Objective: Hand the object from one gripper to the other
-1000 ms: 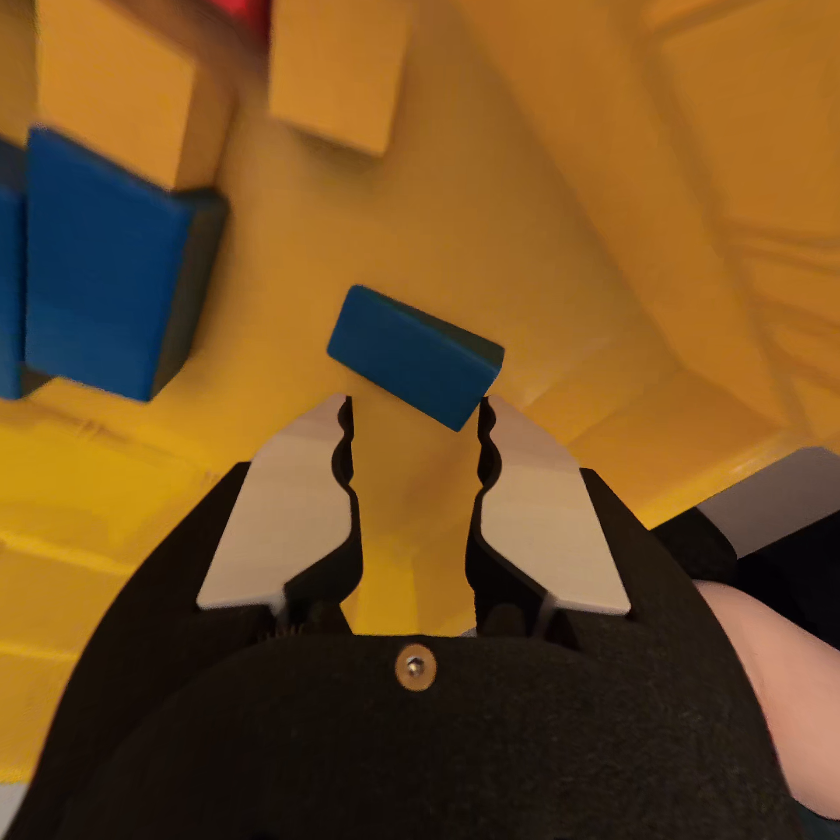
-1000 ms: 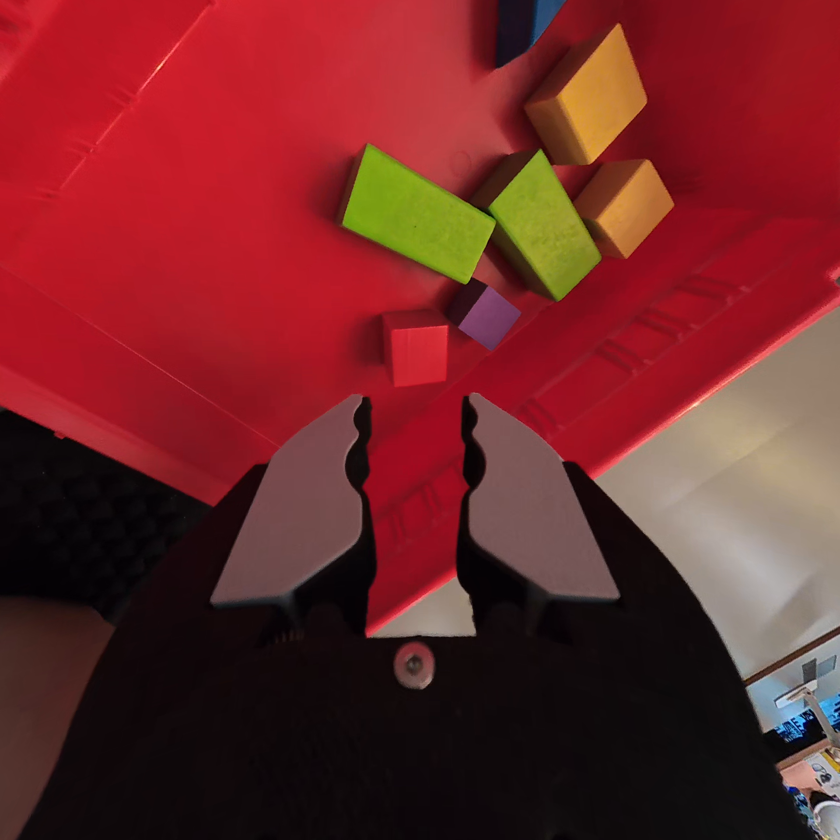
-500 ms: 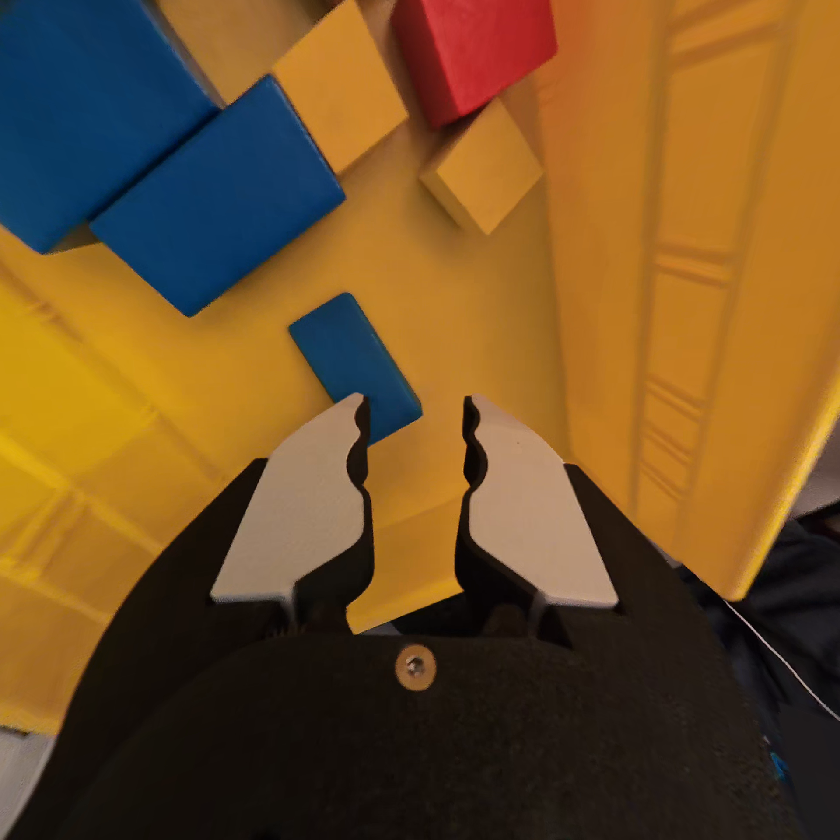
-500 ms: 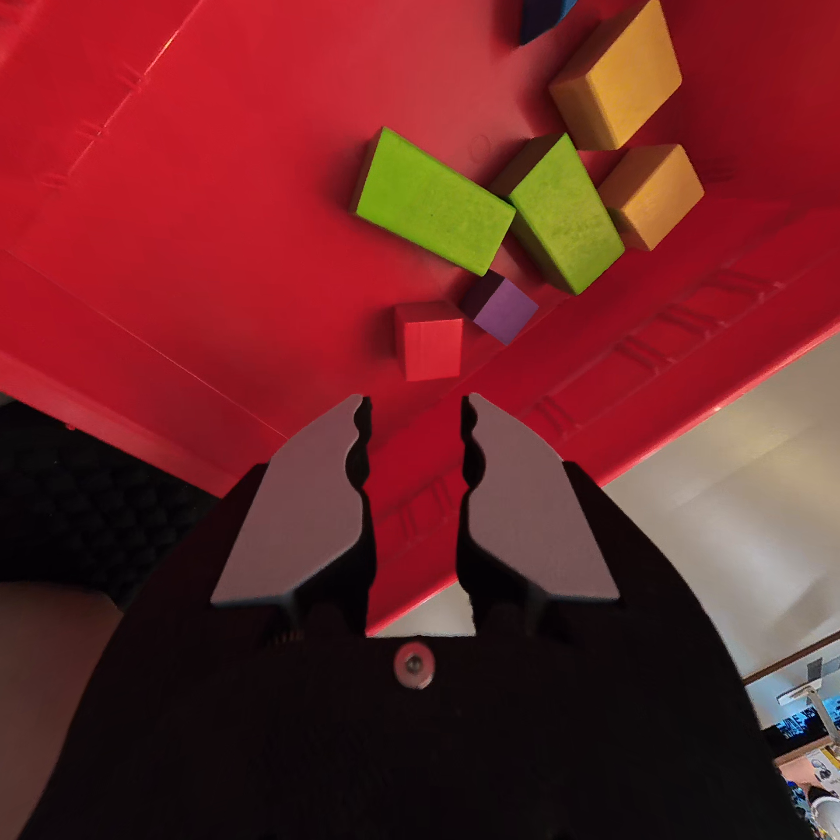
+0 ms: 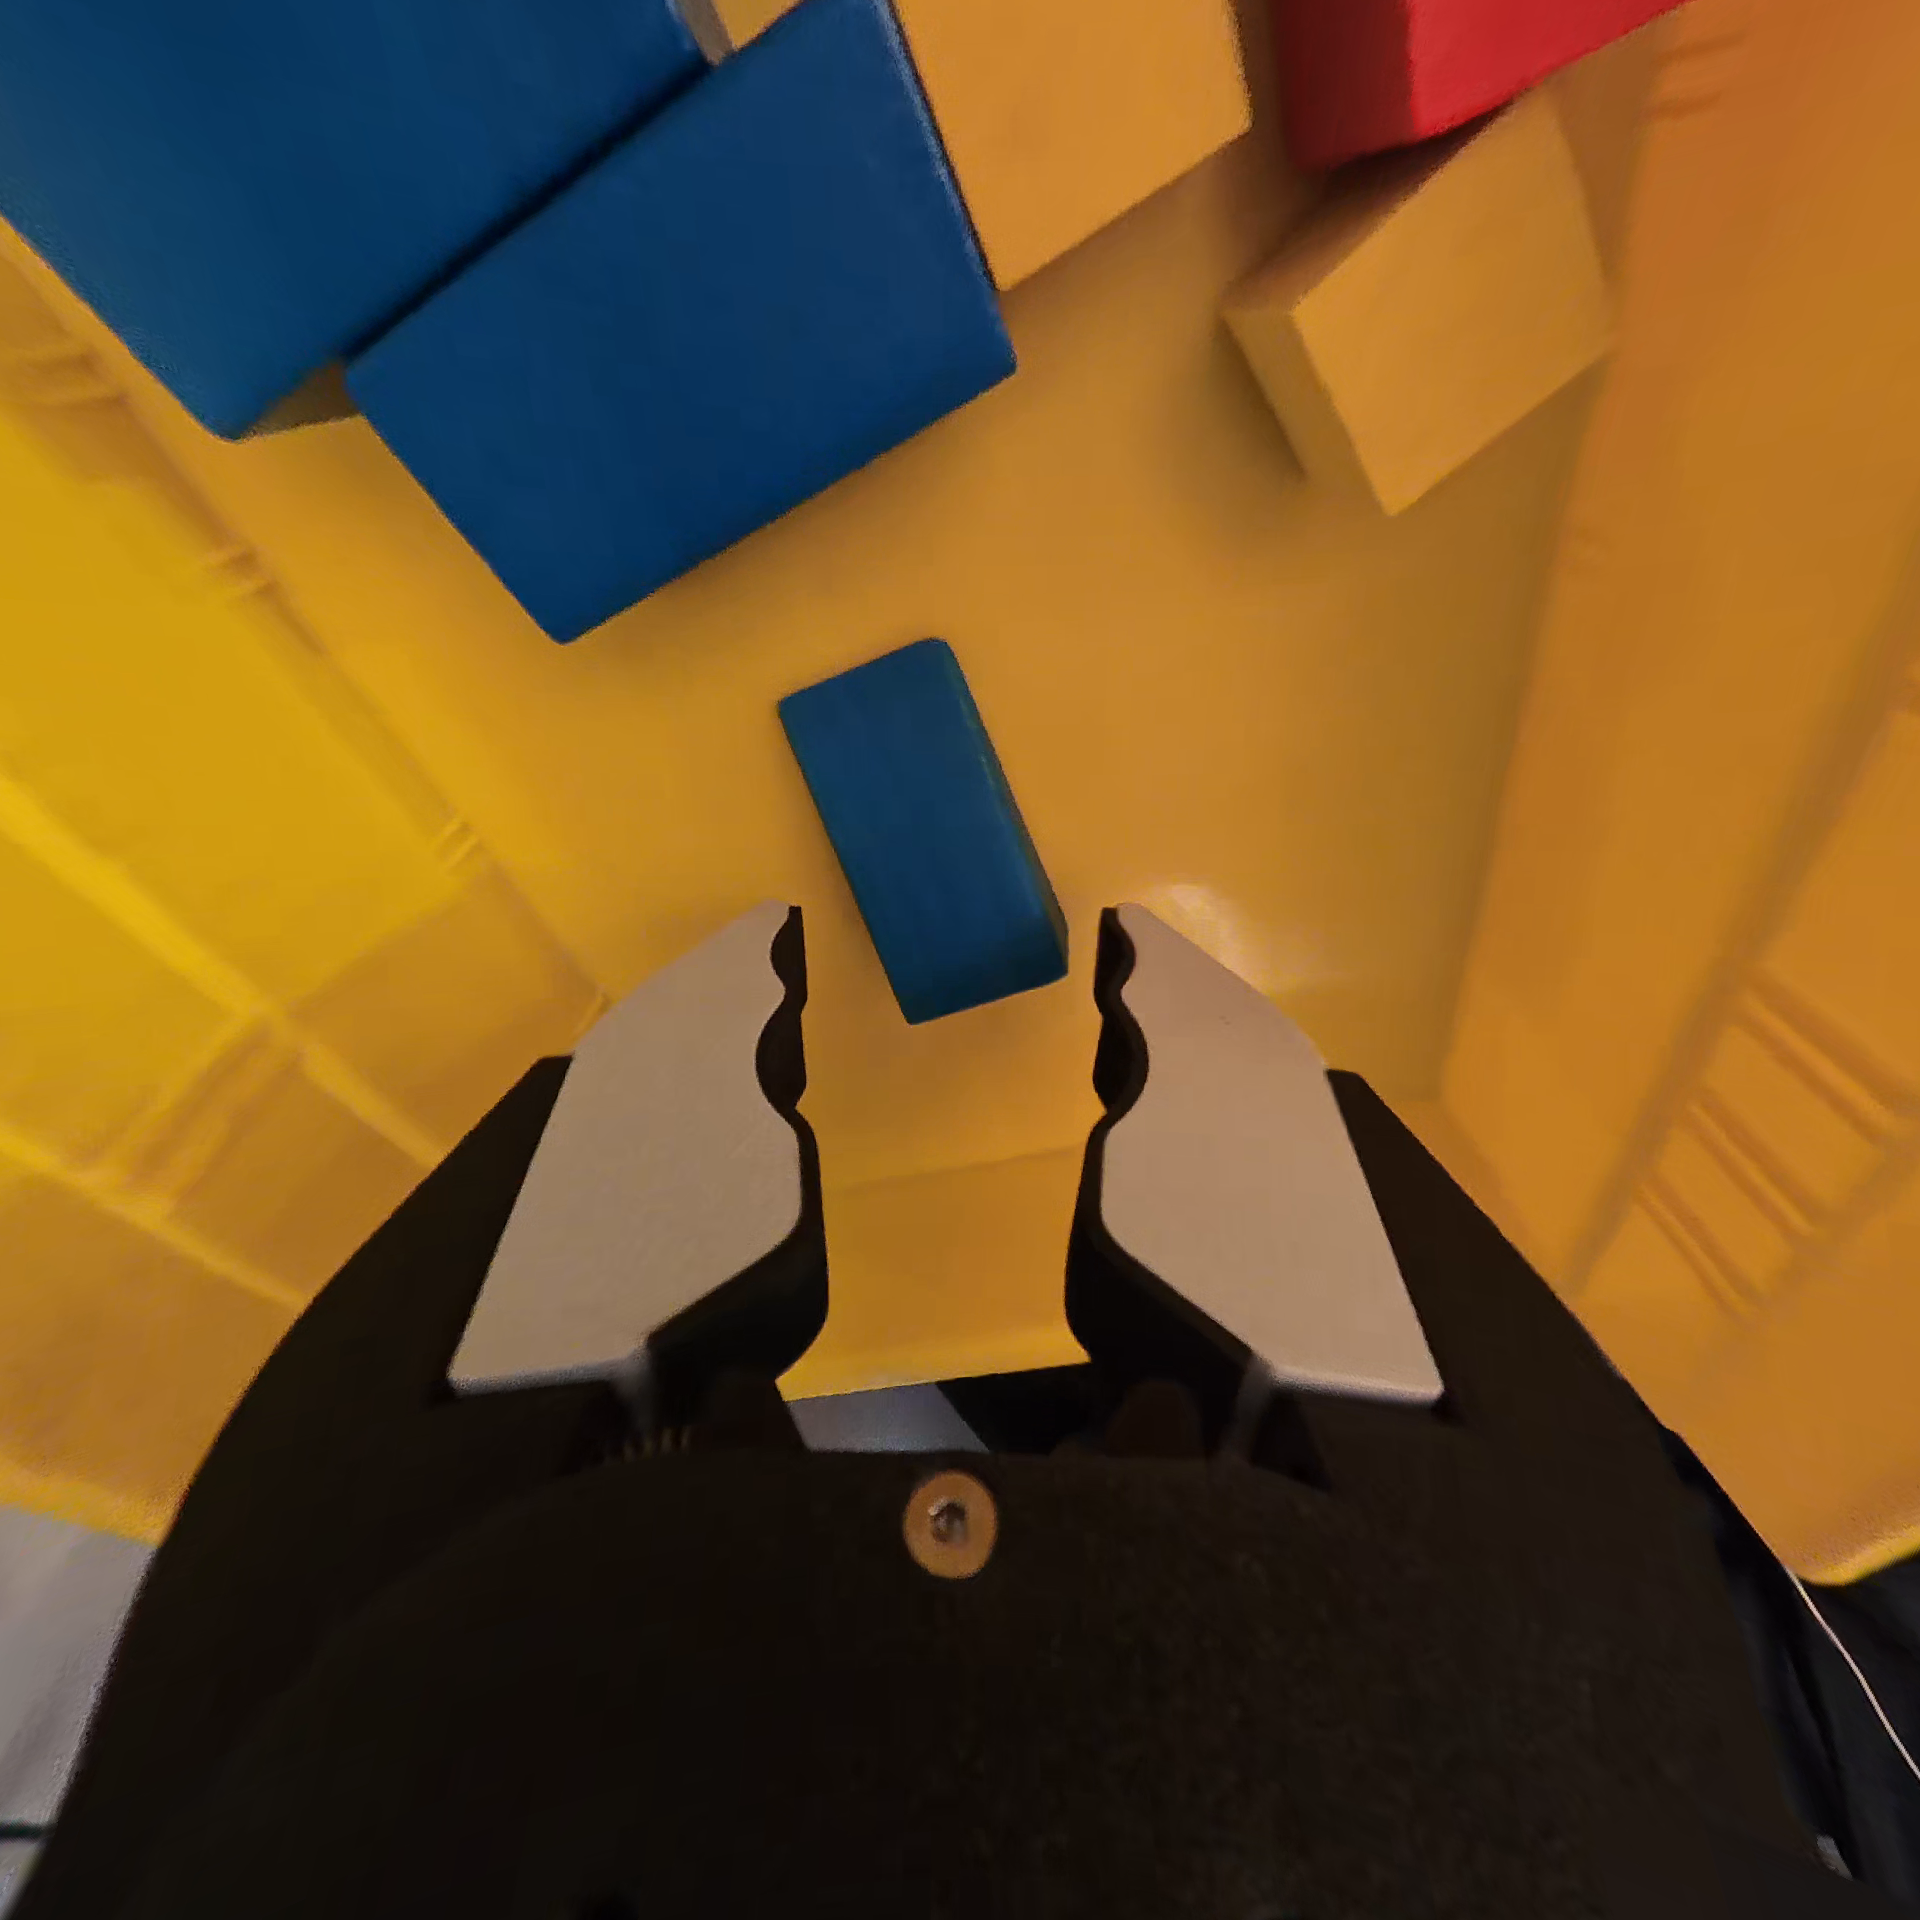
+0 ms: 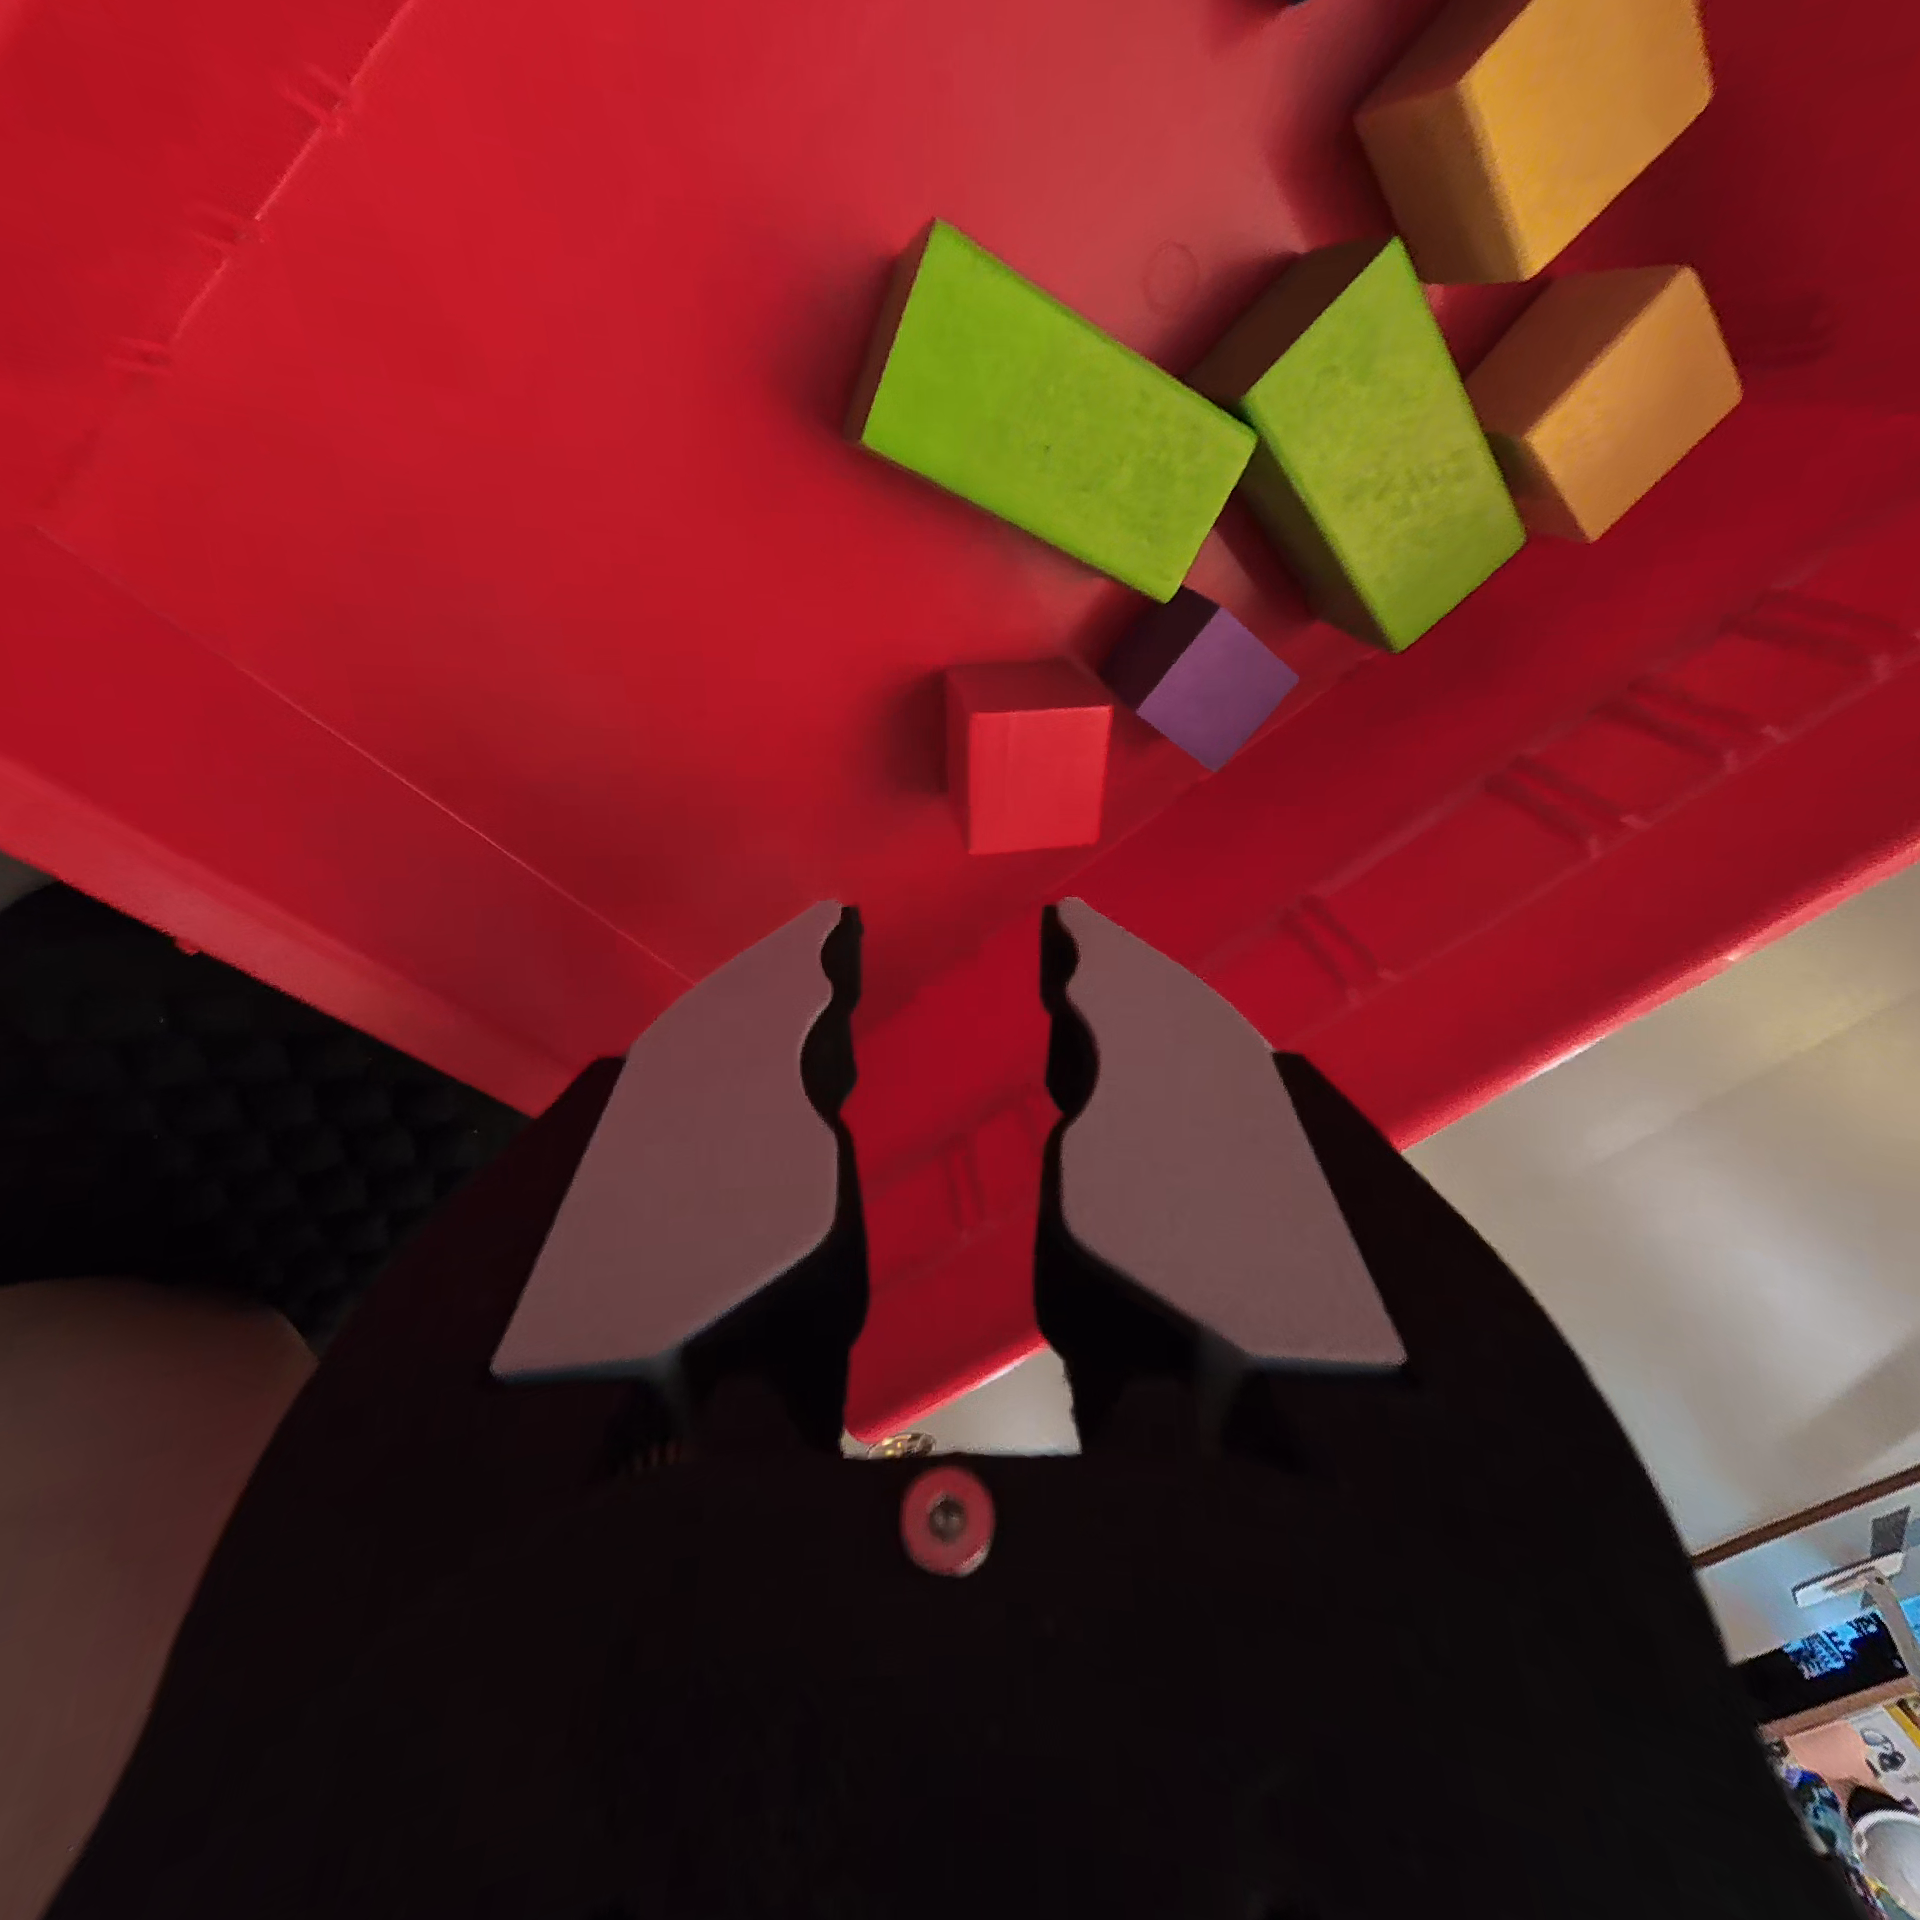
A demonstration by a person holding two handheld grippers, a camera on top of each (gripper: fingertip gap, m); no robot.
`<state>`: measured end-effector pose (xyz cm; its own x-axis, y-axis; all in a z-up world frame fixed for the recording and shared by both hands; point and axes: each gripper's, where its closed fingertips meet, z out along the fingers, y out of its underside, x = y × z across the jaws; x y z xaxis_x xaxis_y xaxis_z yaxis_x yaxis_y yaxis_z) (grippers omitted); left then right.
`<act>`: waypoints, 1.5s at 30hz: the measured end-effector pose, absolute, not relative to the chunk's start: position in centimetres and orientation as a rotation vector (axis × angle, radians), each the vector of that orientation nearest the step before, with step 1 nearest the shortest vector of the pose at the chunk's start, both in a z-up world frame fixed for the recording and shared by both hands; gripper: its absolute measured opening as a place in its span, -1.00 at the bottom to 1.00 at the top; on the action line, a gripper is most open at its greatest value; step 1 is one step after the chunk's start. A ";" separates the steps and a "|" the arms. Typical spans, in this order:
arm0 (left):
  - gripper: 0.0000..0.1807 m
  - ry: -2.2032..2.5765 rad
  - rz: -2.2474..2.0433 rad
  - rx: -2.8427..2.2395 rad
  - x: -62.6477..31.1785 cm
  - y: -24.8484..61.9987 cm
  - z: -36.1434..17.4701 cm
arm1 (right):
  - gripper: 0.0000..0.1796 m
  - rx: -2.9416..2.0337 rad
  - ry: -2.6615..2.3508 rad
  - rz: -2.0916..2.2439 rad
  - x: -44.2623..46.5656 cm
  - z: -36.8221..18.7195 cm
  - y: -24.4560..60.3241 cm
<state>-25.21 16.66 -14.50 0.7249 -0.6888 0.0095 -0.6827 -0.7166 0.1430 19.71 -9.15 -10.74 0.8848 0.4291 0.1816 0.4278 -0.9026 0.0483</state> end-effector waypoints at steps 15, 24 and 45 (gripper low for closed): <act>-0.59 -1.204 -0.084 2.774 -24.7 16.9 -14.2 | -0.67 3.038 0.653 0.266 19.6 -10.8 -9.4; -0.60 -1.532 0.716 2.873 -20.2 16.0 -5.0 | -0.72 3.235 0.788 0.567 18.1 -5.4 -6.1; -0.61 -2.089 1.585 1.469 -14.1 -2.8 3.7 | -0.56 2.758 3.473 0.370 -14.5 4.3 -1.5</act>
